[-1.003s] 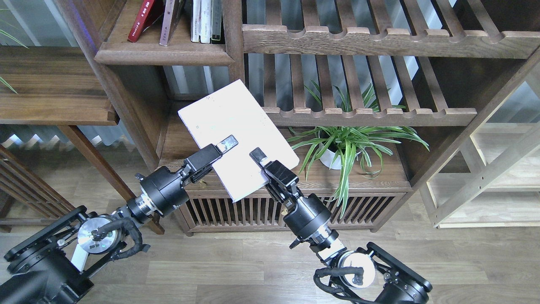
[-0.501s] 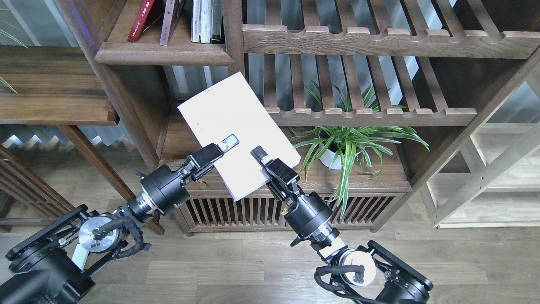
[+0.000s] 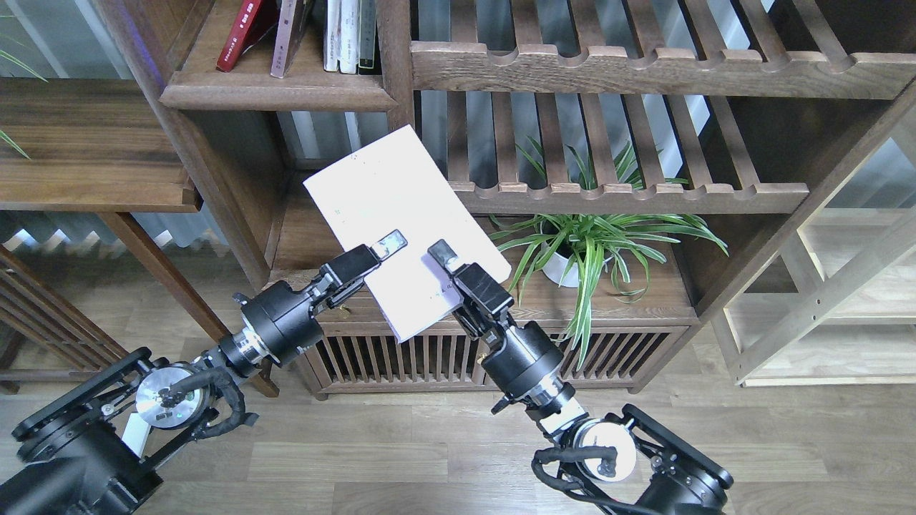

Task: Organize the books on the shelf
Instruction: 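Bring the left gripper to the white book and grip it, then lift the white book with the left gripper up to the top shelf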

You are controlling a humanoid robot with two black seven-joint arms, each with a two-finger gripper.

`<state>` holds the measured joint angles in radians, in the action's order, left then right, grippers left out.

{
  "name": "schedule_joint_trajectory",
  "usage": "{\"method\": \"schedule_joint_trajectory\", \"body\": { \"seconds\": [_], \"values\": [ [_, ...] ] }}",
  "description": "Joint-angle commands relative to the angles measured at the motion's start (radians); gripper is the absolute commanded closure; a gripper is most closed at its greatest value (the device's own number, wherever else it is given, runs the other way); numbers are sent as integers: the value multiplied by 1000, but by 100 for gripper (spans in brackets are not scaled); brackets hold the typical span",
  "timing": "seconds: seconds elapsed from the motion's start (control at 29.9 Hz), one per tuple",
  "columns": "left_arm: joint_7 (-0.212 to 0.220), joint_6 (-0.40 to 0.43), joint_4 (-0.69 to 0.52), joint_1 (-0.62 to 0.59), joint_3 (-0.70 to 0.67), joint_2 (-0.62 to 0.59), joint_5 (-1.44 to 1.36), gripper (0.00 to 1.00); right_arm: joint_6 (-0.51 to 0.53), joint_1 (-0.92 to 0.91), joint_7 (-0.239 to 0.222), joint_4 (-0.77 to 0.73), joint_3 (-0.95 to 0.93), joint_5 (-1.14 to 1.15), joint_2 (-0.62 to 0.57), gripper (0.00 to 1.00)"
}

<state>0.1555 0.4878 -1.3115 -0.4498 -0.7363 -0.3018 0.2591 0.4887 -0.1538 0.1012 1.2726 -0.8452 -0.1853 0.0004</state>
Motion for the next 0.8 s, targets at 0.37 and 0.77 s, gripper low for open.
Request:
{"method": "schedule_joint_trajectory", "body": {
  "seconds": [0.37,0.77],
  "values": [
    [-1,1,-52,-1,-23,-80,-1,93,0,-18,-2,-18,-103,-2,0,22],
    [-2,1,-190,0,-116,-342,-67,98,0,-16,-11,-96,-203,3,0,21]
  ]
}}
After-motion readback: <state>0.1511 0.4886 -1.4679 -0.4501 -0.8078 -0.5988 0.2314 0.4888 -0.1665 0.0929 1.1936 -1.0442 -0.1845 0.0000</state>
